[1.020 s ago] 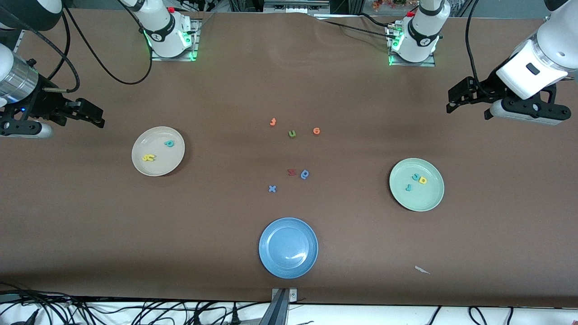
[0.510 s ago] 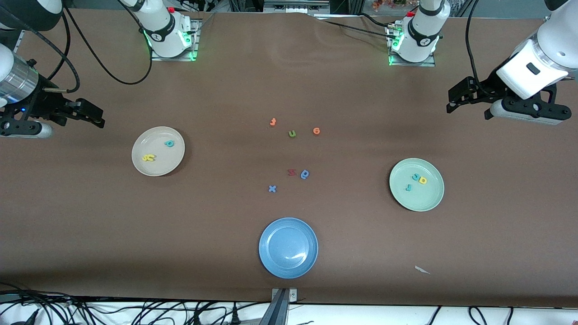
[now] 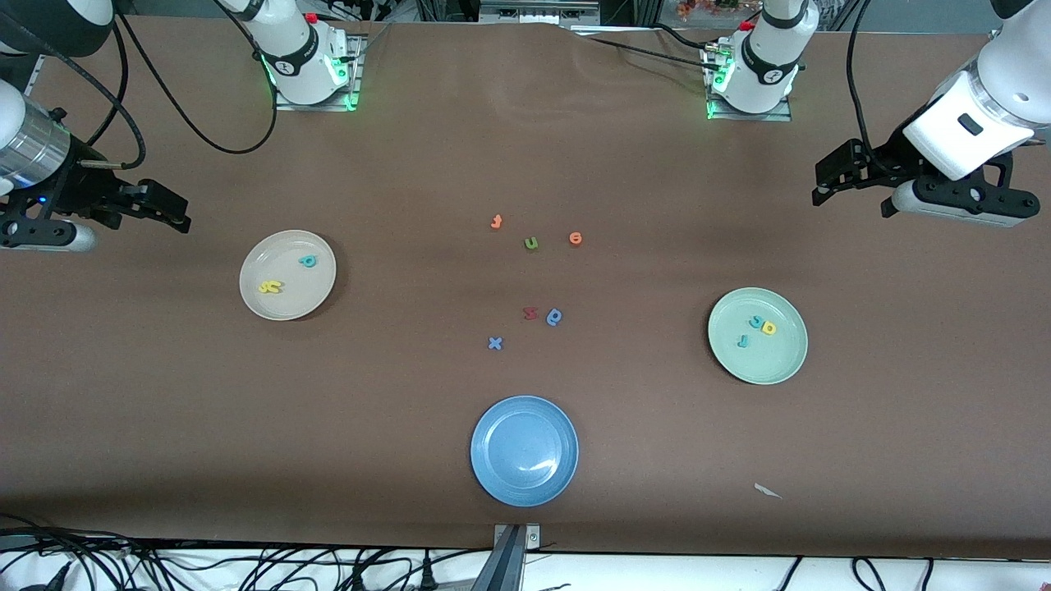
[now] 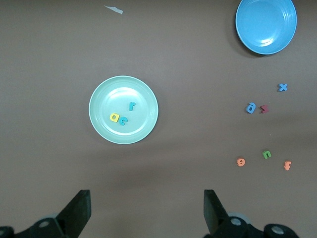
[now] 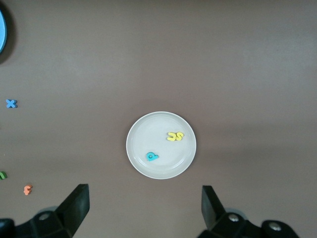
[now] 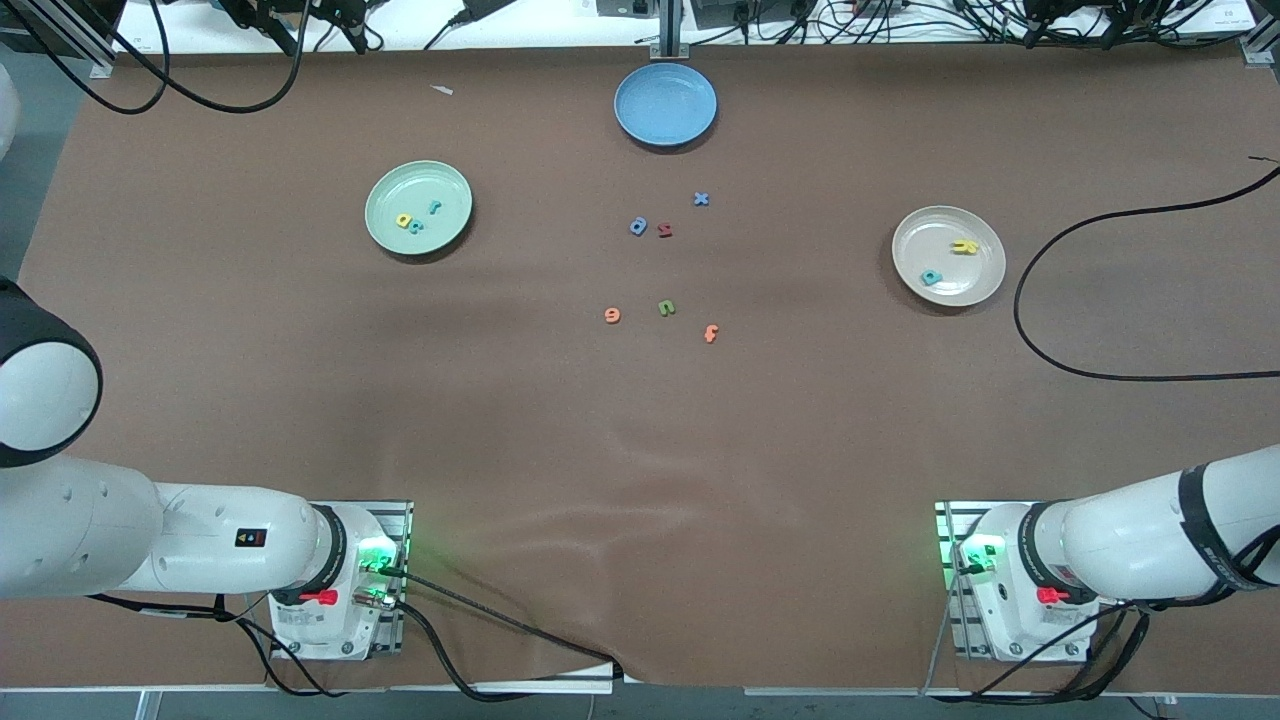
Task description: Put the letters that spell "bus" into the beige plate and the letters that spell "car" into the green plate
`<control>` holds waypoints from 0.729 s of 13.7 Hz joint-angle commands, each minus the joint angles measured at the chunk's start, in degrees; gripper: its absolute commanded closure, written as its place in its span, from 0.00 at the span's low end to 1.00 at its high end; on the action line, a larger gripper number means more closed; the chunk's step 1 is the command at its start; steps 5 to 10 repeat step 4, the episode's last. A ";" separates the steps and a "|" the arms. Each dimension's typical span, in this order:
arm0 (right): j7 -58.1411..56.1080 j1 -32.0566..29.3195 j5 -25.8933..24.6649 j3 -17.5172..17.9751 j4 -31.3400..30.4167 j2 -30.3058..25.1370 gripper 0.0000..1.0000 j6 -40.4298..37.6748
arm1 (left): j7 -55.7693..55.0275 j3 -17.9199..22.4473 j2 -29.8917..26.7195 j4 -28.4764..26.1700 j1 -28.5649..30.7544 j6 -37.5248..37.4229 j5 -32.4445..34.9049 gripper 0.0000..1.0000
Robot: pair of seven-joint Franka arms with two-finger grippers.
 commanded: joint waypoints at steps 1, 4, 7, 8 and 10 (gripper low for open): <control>0.52 -0.39 0.09 0.27 1.23 0.42 0.00 -0.62 | -0.71 -0.37 0.66 1.77 0.08 -0.74 -0.88 0.00; 0.52 -0.39 0.09 0.19 1.23 0.42 0.00 -0.62 | -0.62 -0.11 0.75 3.00 0.25 -0.74 -0.88 0.00; 0.52 -0.39 0.09 0.19 1.23 0.42 0.00 -0.62 | -0.62 -0.11 0.75 3.00 0.25 -0.74 -0.88 0.00; 0.52 -0.39 0.09 0.19 1.23 0.42 0.00 -0.62 | -0.62 -0.11 0.75 3.00 0.25 -0.74 -0.88 0.00; 0.52 -0.39 0.09 0.19 1.23 0.42 0.00 -0.62 | -0.62 -0.11 0.75 3.00 0.25 -0.74 -0.88 0.00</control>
